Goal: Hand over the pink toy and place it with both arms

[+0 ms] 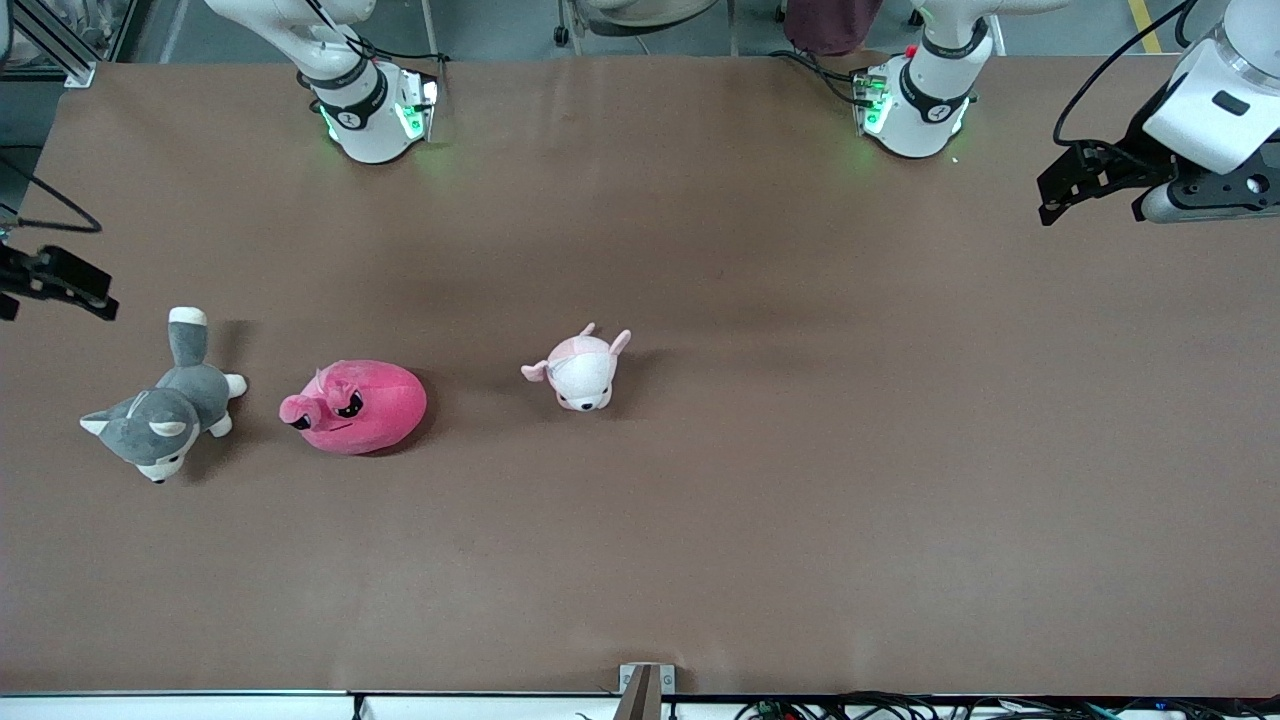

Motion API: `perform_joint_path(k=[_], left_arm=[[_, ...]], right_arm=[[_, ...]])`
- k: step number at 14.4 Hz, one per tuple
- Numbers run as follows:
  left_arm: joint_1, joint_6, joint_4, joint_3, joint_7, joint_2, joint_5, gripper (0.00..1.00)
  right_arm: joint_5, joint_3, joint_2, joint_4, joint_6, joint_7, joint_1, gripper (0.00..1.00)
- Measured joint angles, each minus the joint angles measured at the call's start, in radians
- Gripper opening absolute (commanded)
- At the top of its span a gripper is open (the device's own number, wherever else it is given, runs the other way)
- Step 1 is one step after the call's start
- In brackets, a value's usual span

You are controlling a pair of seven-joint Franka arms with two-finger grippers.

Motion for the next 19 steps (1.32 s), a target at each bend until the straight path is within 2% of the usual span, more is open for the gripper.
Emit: perform_joint_path(k=[3, 9, 19], left_arm=[[0.002, -0.003, 0.000, 0.004, 0.000, 0.000, 0.000, 1.00], [0.002, -0.005, -0.001, 0.006, 0.000, 0.000, 0.000, 1.00], [0.002, -0.005, 0.008, 0.006, 0.000, 0.001, 0.000, 1.00]], right_arm=[[0.012, -0.005, -0.052, -0.059, 0.003, -0.016, -0.018, 1.00], [0.018, -0.006, -0.134, -0.213, 0.096, -0.018, -0.021, 1.00], [0.019, -0.008, -0.155, -0.251, 0.137, -0.004, -0.021, 1.00]])
